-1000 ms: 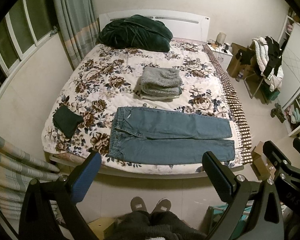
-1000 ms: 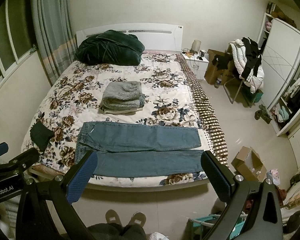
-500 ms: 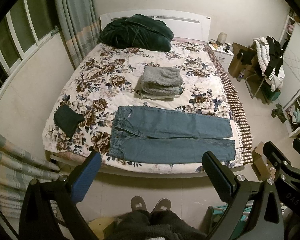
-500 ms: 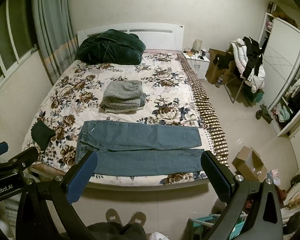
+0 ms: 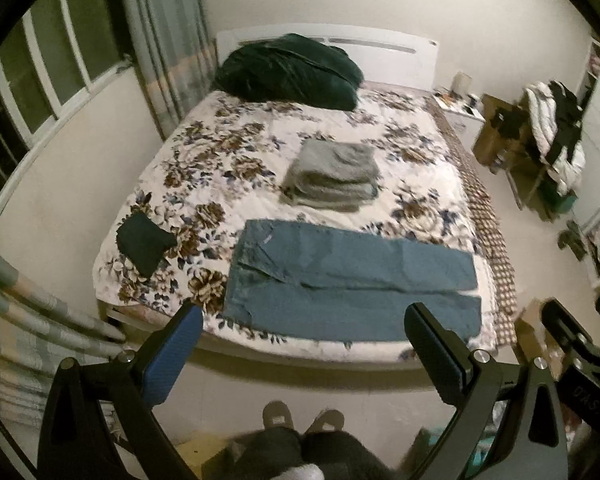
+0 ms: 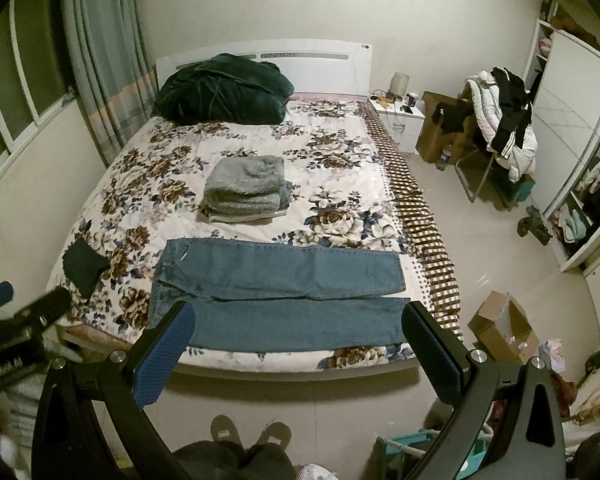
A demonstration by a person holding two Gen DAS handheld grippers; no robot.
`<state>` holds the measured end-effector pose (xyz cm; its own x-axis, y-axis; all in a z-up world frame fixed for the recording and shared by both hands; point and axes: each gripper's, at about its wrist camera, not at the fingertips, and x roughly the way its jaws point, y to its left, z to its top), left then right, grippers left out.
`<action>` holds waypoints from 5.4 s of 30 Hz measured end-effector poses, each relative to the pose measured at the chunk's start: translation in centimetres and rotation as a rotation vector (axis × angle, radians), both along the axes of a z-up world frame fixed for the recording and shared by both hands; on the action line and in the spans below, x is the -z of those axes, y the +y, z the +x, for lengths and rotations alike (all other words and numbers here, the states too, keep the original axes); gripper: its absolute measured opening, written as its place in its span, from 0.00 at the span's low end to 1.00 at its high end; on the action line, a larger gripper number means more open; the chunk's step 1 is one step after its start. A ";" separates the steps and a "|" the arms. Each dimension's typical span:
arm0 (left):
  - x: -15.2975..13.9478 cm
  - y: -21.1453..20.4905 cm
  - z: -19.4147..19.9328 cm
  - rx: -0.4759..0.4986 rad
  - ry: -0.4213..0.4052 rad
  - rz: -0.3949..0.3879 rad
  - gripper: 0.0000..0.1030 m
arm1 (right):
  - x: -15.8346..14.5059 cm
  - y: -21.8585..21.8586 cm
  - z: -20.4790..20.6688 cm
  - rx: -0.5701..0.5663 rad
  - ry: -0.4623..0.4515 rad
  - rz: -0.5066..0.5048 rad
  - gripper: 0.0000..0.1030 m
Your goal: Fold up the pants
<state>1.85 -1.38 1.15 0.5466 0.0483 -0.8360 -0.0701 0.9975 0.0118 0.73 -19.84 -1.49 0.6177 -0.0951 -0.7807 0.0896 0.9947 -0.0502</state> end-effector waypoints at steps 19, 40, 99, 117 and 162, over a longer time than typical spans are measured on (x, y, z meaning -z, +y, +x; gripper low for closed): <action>24.5 5.4 29.6 -0.335 0.356 0.064 1.00 | 20.4 -14.3 22.9 0.418 0.227 0.158 1.00; 60.2 13.3 52.5 -0.731 0.798 -0.122 0.98 | 62.8 -31.3 50.7 0.914 0.649 0.418 1.00; 51.9 9.1 17.9 -0.477 0.349 -0.201 0.77 | 55.2 -36.2 14.1 0.770 0.311 0.632 0.68; 55.7 5.7 17.8 -0.376 0.494 -0.116 0.77 | 60.4 -43.2 9.4 1.003 0.166 0.792 0.05; 57.5 19.9 11.9 -0.693 0.397 -0.375 0.15 | 60.8 -37.3 11.4 1.080 0.272 0.721 0.02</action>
